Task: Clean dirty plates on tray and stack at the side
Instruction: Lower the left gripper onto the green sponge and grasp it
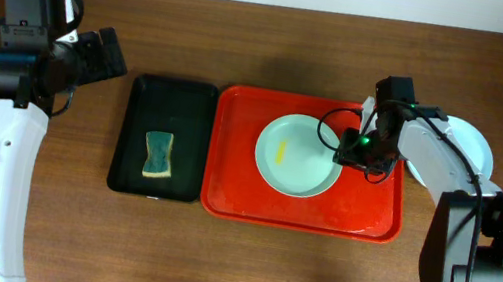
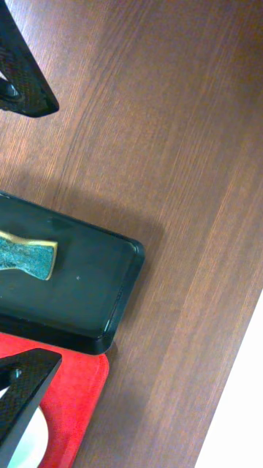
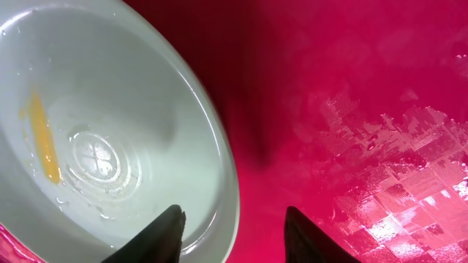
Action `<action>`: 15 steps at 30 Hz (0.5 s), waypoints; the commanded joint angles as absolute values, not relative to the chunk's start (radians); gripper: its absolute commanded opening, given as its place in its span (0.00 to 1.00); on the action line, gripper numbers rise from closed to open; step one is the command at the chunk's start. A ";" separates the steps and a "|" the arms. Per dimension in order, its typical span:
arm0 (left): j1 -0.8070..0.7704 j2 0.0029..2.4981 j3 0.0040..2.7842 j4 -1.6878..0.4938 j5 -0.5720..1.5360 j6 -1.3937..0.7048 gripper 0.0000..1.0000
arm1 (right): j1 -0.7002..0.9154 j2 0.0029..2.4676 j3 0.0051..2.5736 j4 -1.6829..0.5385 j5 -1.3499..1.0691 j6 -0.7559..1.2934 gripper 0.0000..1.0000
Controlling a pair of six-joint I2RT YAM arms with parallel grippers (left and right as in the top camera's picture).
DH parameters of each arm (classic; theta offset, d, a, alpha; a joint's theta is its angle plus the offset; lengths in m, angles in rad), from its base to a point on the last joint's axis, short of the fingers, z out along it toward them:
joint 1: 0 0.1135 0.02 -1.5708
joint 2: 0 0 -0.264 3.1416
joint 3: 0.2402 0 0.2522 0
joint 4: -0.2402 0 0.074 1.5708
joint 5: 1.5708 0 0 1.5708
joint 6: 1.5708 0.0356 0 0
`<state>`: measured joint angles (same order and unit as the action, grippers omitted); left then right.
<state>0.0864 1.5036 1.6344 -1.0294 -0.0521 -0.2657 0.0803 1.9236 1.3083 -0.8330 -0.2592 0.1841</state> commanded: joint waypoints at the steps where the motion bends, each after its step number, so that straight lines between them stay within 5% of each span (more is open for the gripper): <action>1: 0.090 1.509 1.637 -1.029 -0.045 -0.275 0.99 | 0.079 1.905 1.299 -0.834 -0.250 0.187 0.46; 15: 0.090 1.509 1.637 -0.913 -0.045 -0.275 0.99 | 0.079 1.905 1.299 -0.823 -0.250 0.187 0.46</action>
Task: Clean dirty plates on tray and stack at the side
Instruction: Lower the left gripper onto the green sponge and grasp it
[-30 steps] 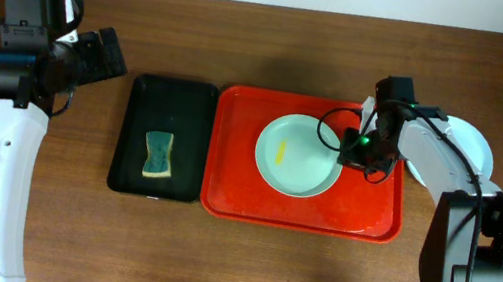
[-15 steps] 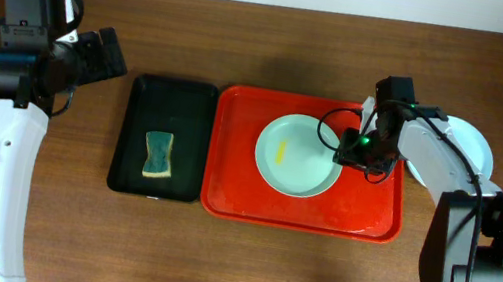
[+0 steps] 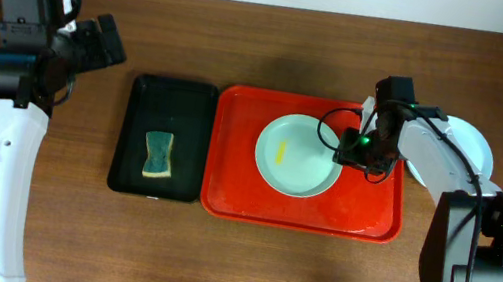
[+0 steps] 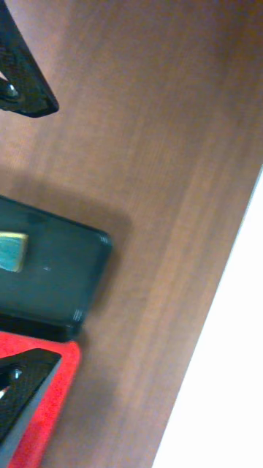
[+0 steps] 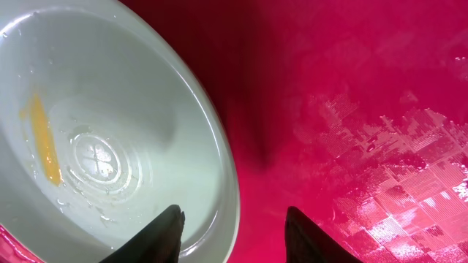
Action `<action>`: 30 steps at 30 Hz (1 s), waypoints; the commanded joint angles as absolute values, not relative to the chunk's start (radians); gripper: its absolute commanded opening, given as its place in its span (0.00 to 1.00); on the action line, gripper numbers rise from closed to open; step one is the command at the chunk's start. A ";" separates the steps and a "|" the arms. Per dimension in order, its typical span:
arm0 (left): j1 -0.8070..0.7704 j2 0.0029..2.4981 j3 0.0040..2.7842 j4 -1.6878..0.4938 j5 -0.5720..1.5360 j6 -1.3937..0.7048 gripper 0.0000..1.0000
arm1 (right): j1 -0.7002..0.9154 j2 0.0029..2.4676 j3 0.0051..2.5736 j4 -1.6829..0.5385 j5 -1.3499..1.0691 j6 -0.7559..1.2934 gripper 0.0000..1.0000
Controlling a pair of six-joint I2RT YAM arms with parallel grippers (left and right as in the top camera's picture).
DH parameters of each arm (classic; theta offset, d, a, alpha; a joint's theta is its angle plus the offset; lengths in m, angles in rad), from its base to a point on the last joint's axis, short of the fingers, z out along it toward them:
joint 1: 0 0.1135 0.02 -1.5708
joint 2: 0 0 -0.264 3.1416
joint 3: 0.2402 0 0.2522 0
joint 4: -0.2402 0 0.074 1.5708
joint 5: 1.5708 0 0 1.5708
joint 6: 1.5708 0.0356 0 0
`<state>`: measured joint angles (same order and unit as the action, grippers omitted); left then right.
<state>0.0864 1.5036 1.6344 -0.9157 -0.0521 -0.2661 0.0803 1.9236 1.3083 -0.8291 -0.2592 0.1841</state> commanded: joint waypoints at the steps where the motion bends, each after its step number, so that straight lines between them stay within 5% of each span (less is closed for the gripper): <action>1: 0.090 1.509 1.637 -0.913 -0.042 -0.275 0.99 | 0.079 1.905 1.299 -0.822 -0.250 0.187 0.46; 12: 0.040 1.517 1.522 -1.298 0.220 -0.182 1.00 | 0.079 1.905 1.299 -0.823 -0.251 0.187 0.47; 15: -0.016 1.517 1.391 -1.286 0.213 -0.181 0.86 | 0.079 1.905 1.299 -0.823 -0.251 0.187 0.47; 16: -0.031 1.518 1.351 -1.264 0.213 -0.181 0.98 | 0.079 1.905 1.299 -0.823 -0.251 0.187 0.47; 20: -0.086 1.519 1.169 -1.081 0.215 -0.181 0.99 | 0.079 1.905 1.299 -0.823 -0.251 0.187 0.47; 21: -0.094 1.519 1.142 -1.041 0.214 -0.181 0.96 | 0.079 1.905 1.299 -0.823 -0.251 0.187 0.47; 23: -0.107 1.520 1.109 -0.978 0.200 -0.188 0.21 | 0.079 1.905 1.299 -0.823 -0.251 0.187 0.47; 26: -0.111 1.528 1.103 -0.953 0.131 -0.270 0.05 | 0.079 1.905 1.299 -0.823 -0.251 0.187 0.47; 30: -0.111 1.561 1.135 -0.958 0.036 -0.292 0.09 | 0.079 1.905 1.299 -0.823 -0.251 0.188 0.47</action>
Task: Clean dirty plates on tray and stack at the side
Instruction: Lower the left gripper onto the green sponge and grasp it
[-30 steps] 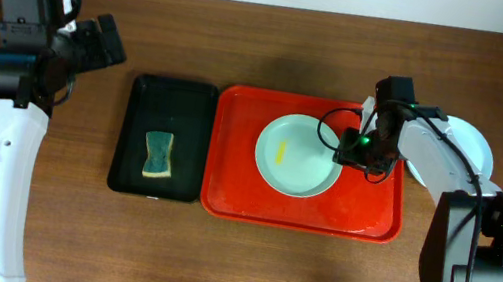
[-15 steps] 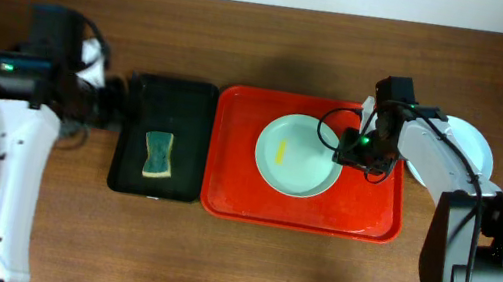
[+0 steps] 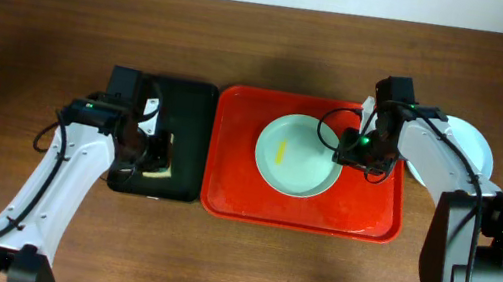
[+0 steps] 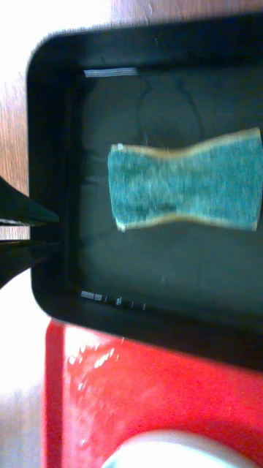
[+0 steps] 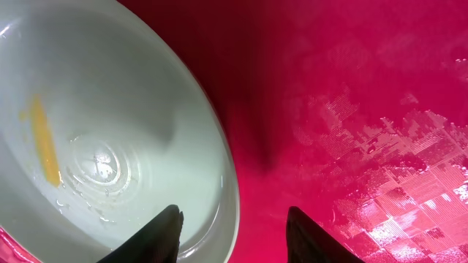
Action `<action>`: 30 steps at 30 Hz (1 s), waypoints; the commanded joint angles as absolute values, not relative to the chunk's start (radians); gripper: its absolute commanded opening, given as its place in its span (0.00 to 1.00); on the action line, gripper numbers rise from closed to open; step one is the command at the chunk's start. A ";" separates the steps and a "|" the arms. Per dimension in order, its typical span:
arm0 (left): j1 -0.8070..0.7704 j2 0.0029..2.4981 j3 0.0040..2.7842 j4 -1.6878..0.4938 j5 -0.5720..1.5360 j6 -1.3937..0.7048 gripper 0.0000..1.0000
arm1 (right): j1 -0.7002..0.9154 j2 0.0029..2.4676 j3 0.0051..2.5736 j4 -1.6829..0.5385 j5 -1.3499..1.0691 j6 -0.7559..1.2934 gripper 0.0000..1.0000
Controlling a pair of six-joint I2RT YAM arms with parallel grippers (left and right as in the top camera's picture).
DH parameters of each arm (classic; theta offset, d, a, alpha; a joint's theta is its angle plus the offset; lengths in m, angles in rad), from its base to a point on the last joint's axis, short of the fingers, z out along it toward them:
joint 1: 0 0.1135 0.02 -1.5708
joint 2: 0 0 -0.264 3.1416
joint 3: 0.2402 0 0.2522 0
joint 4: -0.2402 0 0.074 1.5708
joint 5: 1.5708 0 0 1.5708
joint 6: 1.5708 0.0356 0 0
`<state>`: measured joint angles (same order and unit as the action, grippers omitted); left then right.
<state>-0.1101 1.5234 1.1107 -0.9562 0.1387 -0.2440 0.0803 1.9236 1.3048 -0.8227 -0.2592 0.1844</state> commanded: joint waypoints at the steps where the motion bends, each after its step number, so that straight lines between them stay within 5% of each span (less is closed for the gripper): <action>1: -0.111 1.578 1.151 -0.958 0.025 -0.291 0.11 | 0.079 1.905 1.299 -0.823 -0.251 0.188 0.47; 7: -0.110 1.720 1.250 -0.953 -0.018 -0.290 0.33 | 0.079 1.905 1.299 -0.823 -0.251 0.187 0.48; 30: -0.111 1.892 1.263 -0.871 -0.038 -0.263 0.31 | 0.079 1.905 1.299 -0.823 -0.251 0.188 0.53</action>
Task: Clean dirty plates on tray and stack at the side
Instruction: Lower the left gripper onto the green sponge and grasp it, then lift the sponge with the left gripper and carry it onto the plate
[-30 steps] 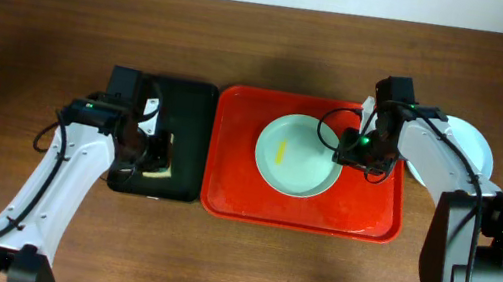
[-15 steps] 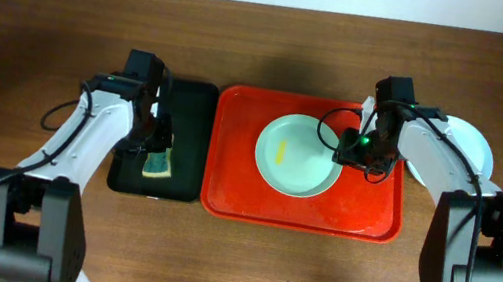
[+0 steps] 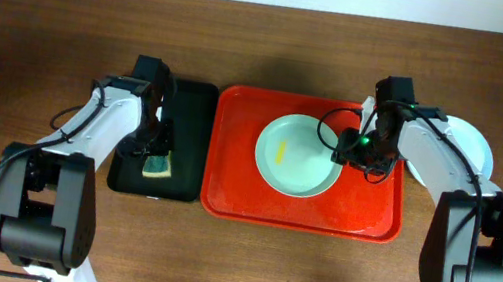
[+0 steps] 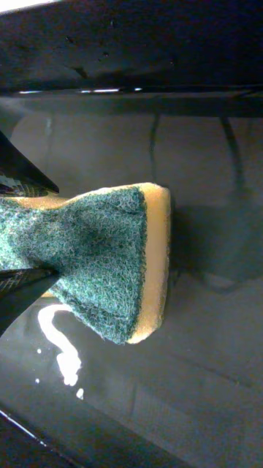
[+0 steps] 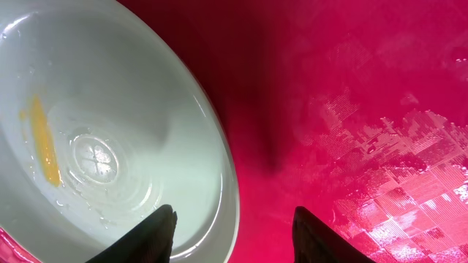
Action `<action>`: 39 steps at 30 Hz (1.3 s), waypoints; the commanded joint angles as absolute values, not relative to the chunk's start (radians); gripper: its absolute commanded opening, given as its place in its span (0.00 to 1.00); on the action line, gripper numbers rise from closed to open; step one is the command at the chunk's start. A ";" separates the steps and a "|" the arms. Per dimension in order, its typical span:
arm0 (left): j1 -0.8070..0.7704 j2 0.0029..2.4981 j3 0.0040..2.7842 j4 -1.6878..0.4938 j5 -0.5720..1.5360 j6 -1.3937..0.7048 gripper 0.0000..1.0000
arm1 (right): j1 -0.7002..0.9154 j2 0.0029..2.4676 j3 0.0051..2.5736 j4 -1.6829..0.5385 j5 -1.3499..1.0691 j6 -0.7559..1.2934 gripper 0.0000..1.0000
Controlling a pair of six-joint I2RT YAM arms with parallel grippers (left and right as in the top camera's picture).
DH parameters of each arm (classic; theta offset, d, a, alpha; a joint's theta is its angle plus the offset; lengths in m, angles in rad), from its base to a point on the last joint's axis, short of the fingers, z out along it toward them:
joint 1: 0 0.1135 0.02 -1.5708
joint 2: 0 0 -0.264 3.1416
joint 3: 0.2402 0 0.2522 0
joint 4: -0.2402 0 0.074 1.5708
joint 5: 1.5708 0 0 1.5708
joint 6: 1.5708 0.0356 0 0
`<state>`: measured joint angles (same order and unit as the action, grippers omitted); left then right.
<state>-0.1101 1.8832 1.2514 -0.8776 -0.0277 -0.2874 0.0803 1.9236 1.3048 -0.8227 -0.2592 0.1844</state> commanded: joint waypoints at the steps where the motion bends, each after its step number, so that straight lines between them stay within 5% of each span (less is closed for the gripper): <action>1: -0.111 1.892 1.263 -0.871 -0.038 -0.258 0.31 | 0.079 1.905 1.299 -0.823 -0.251 0.188 0.53; 6: -0.110 1.892 1.266 -0.872 -0.015 -0.214 0.28 | 0.079 1.905 1.299 -0.822 -0.251 0.187 0.57; 13: -0.110 1.892 1.282 -0.871 -0.015 -0.213 0.41 | 0.079 1.905 1.299 -0.822 -0.251 0.187 0.58; 39: -0.111 1.892 1.214 -0.838 0.004 -0.215 0.35 | 0.079 1.905 1.299 -0.815 -0.251 0.187 0.59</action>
